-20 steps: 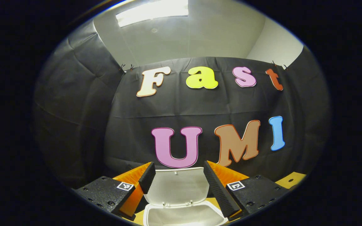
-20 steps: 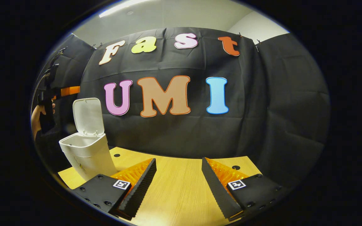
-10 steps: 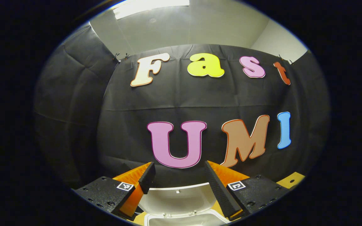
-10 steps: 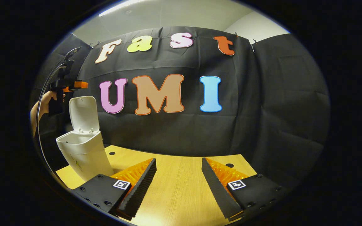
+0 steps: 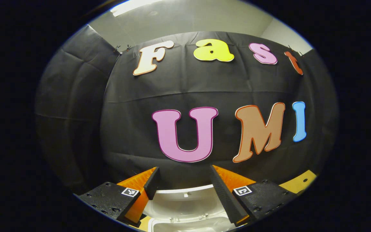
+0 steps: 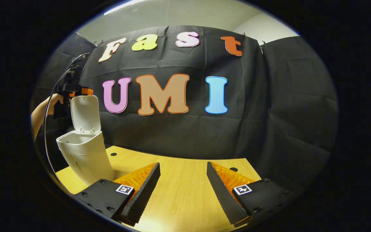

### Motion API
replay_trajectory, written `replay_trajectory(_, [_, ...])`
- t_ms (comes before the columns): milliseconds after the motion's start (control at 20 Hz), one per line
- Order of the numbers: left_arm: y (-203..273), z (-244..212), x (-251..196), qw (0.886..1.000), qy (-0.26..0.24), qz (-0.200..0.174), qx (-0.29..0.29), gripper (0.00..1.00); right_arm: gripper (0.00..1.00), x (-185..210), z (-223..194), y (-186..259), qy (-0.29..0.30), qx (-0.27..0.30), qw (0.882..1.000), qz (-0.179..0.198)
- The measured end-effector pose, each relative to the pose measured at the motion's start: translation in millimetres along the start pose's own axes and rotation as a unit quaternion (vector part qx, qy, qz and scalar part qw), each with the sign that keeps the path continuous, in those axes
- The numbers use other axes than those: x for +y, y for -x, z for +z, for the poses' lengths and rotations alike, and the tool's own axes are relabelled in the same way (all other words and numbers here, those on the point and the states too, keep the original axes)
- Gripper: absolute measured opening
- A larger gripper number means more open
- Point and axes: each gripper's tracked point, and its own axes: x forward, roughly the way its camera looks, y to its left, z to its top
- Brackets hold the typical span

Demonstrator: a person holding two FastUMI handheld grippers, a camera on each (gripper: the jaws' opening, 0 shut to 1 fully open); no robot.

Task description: Press the lid of the desktop garbage bin to open it, pick up the crumpled paper on the desktop and throw it into the bin, then pick up the pop can on the desktop and drop it into the bin, and finally close the garbage bin lid.

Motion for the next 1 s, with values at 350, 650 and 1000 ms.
replay_trajectory(350, [45,-10,-7,1.0,0.013,0.001,0.005,0.92,0.96,5,4,-4,-0.002,-0.003,1.0,0.029])
replay_trajectory(650, [84,-28,-14,0.999,0.027,0.006,0.02,0.92,0.96,4,3,-7,-0.008,-0.005,0.999,0.045])
replay_trajectory(1000, [131,-73,-30,0.998,0.045,-0.002,0.049,0.94,0.96,3,-1,-7,-0.007,-0.003,0.998,0.058])
